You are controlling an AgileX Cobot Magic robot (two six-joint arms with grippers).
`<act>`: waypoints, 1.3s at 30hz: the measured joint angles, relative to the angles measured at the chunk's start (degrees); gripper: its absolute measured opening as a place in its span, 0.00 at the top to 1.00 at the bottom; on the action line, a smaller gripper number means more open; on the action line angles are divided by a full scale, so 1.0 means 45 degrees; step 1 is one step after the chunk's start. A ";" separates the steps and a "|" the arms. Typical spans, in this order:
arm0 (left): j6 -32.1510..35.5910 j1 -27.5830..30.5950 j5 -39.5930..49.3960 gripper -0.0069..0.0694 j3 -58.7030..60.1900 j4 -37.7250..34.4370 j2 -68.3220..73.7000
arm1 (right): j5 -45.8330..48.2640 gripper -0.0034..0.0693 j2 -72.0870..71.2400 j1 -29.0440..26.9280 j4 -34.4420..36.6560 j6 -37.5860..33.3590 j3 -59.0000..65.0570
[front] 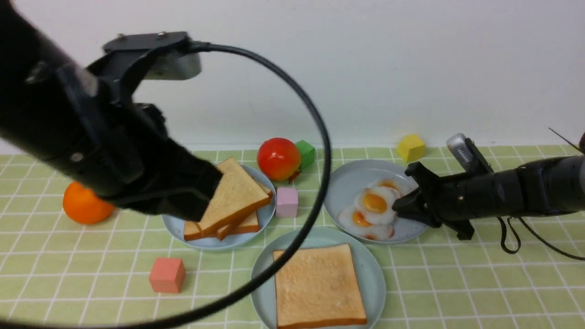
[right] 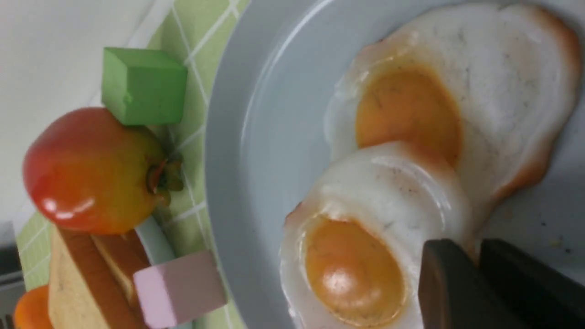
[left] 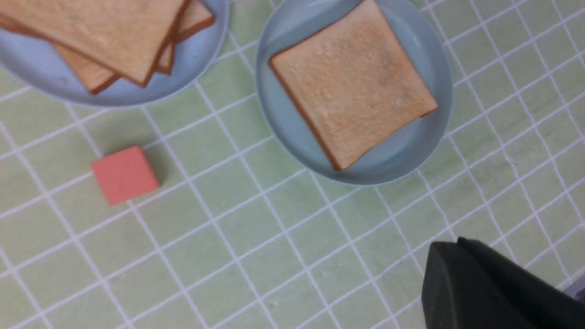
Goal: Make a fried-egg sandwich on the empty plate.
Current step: Use the right arm to grab a fried egg, then use the right arm to place the fried egg on the slice of bread in the middle, then use the left arm to grab a slice of bread
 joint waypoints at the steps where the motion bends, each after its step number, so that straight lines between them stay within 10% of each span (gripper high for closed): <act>1: -0.0030 0.0000 -0.0021 0.93 0.0098 0.0027 -0.0204 | 0.0038 0.83 -0.0065 0.0000 -0.0028 0.0015 0.0000; 22: -0.2095 0.0000 -0.2920 0.92 0.5832 0.0464 -0.3743 | 0.0678 0.80 -0.1823 0.4621 -0.6318 0.3313 0.0000; 39: -0.3329 0.0257 -0.5590 0.92 0.5832 0.1009 -0.3146 | 0.3334 0.31 -0.4535 0.4646 -1.1735 0.4874 -0.1213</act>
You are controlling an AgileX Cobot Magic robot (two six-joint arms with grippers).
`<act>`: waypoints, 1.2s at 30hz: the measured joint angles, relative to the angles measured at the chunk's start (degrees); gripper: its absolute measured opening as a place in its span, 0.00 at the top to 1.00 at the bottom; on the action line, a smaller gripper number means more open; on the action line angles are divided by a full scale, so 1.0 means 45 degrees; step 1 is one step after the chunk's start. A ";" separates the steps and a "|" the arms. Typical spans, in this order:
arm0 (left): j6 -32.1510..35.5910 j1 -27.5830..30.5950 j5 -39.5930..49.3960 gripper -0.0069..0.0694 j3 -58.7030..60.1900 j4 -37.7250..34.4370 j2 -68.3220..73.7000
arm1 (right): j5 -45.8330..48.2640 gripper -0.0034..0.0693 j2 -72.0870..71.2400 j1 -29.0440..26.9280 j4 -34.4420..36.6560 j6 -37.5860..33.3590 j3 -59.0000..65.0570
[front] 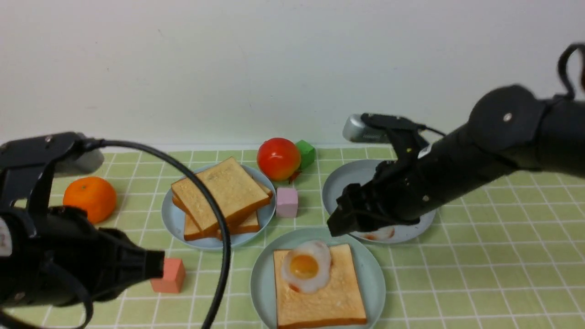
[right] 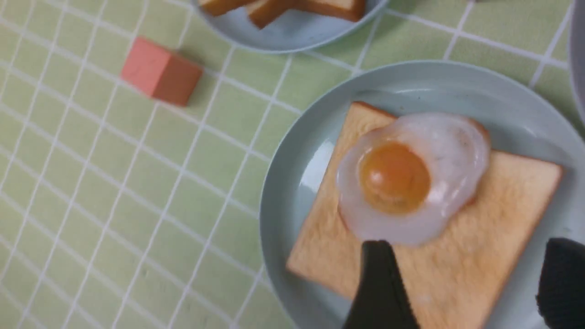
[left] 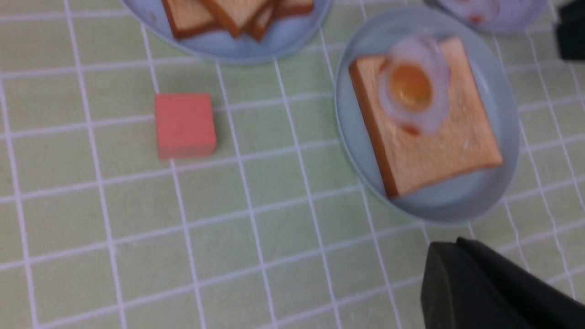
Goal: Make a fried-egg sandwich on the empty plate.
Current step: Use the left arm to grab a slice of bread
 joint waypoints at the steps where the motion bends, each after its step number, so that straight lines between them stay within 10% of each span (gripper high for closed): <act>1: -0.0047 0.0262 -0.0336 0.92 -0.0033 0.0010 0.0351 | 0.0661 0.31 -0.0369 0.0016 -0.0730 0.0607 -0.0382; 6: 0.0776 0.2273 -0.0529 0.93 -0.0936 -0.1121 0.2579 | 0.2357 0.31 -0.2271 0.0050 -0.2980 0.2303 -0.1139; 14: 0.4230 0.5142 -0.0122 0.91 -0.3217 -0.7371 0.7358 | 0.0746 0.31 -0.6127 0.0050 -0.3454 0.2360 0.1519; 27: 0.4726 0.5184 -0.0869 0.49 -0.5080 -0.8252 1.1324 | 0.0098 0.31 -0.6977 0.0050 -0.3125 0.2155 0.2618; 36: 0.6061 0.5076 -0.1697 0.61 -0.5126 -0.9347 1.2034 | 0.0089 0.31 -0.6987 0.0050 -0.3120 0.2139 0.2618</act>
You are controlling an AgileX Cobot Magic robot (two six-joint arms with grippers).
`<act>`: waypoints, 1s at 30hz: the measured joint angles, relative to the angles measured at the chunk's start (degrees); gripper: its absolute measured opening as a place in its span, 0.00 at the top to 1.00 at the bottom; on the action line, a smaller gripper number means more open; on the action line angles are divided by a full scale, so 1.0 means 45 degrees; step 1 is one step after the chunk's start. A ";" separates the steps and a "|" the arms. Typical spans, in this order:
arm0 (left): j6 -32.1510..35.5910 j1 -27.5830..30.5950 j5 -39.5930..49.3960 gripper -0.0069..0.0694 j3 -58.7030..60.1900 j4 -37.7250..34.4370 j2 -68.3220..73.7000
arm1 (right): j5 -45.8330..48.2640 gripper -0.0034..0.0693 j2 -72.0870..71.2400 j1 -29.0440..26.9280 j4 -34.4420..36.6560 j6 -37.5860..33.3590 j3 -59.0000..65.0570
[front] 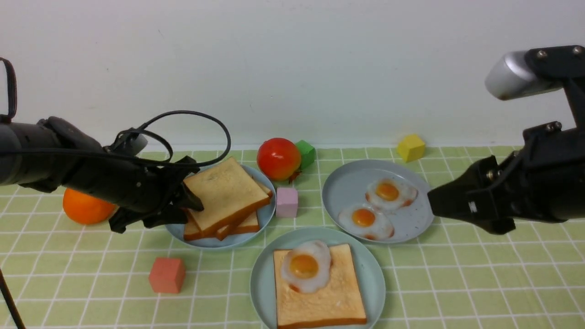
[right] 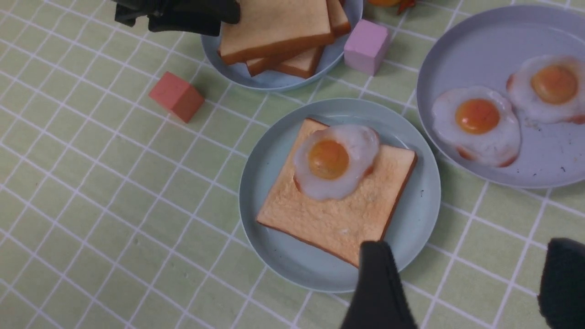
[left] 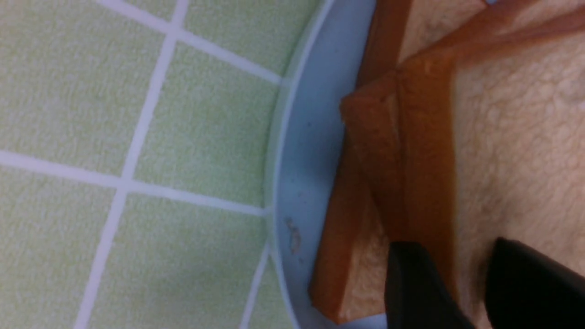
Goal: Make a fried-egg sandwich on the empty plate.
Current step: Use the left arm to grab a slice of bread, then use the left arm to place a slice of bread on the fried egg in the middle
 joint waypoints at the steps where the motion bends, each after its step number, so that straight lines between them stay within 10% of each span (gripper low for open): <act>1: 0.0320 0.0000 -0.0027 0.68 -0.0013 -0.0165 0.0000 | 0.0000 0.31 0.0000 0.0000 0.0000 0.0000 0.0000; 5: 0.0651 0.0000 0.0059 0.89 -0.0013 -0.0495 0.0005 | 0.0000 0.31 -0.0014 0.0000 0.0000 0.0000 0.0000; 22: 0.3136 -0.2798 0.2598 0.89 0.1244 -0.1560 -0.2309 | 0.0013 0.33 -0.0185 0.0000 0.0041 -0.0014 0.0000; 26: 0.3100 -0.3493 0.1404 0.89 0.1746 -0.1752 -0.1908 | 0.0108 0.44 -0.0185 0.0000 0.0051 -0.0014 0.0000; 30: 0.3075 -0.3680 0.0761 0.89 0.1820 -0.2191 -0.1160 | 0.0288 0.76 -0.0185 0.0000 0.0051 -0.0014 0.0000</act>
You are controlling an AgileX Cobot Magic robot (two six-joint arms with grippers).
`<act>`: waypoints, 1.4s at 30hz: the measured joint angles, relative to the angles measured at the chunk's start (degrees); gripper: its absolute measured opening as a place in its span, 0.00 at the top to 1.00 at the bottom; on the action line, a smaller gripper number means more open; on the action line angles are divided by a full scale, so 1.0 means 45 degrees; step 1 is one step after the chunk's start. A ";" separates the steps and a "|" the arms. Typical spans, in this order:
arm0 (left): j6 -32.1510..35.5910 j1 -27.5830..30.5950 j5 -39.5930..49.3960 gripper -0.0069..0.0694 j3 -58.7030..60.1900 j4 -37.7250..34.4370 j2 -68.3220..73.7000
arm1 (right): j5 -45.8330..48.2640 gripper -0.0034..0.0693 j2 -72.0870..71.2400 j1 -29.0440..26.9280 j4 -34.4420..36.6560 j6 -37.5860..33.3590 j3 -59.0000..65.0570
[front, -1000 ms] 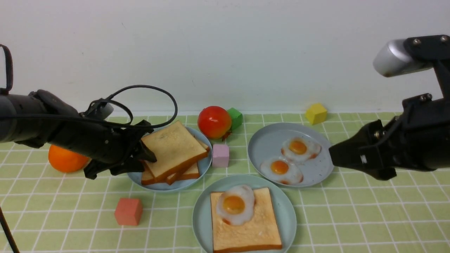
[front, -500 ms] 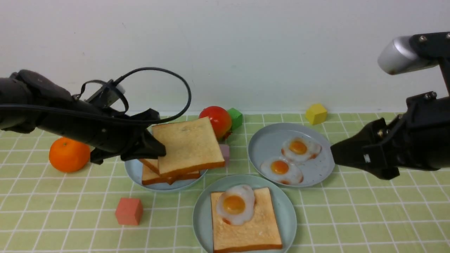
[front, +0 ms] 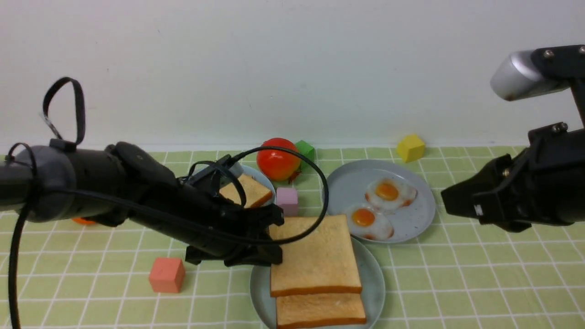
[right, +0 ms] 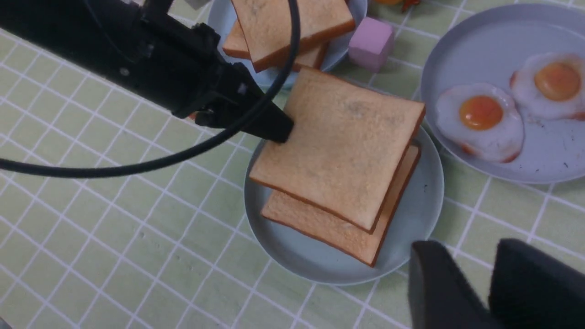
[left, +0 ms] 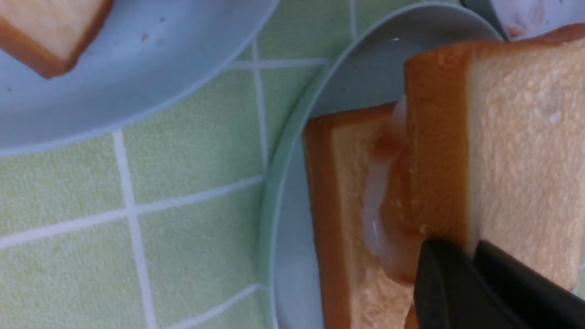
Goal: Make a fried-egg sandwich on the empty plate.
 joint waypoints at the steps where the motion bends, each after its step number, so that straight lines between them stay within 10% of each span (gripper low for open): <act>1: -0.0027 0.0000 -0.0091 0.88 0.0000 -0.0062 0.0140 | 0.0061 0.85 0.0000 0.0000 -0.0011 0.0019 0.0000; 12: -0.0045 0.0000 0.0371 0.59 0.0000 0.0330 0.0298 | 0.0124 0.97 -0.0066 0.0000 -0.0799 0.1363 0.0000; 17: -0.1800 0.0000 0.0686 0.32 0.0000 0.2553 -0.0932 | 0.0073 0.97 -0.1110 0.0000 -0.2037 0.2485 0.0533; 23: -0.3263 0.0000 0.1554 0.25 0.0000 0.5276 -0.3522 | -0.1673 0.97 -0.3858 0.0000 -0.2694 0.2922 0.3351; 33: -0.5111 0.0000 0.3640 0.42 0.0932 0.6713 -0.9902 | -0.5873 0.96 -0.9024 0.0000 -0.2604 0.2742 0.8849; 42: -0.7152 0.0000 0.3779 0.92 0.5074 0.6983 -1.6747 | -0.6876 0.95 -1.0667 0.0000 -0.2578 0.2732 1.0614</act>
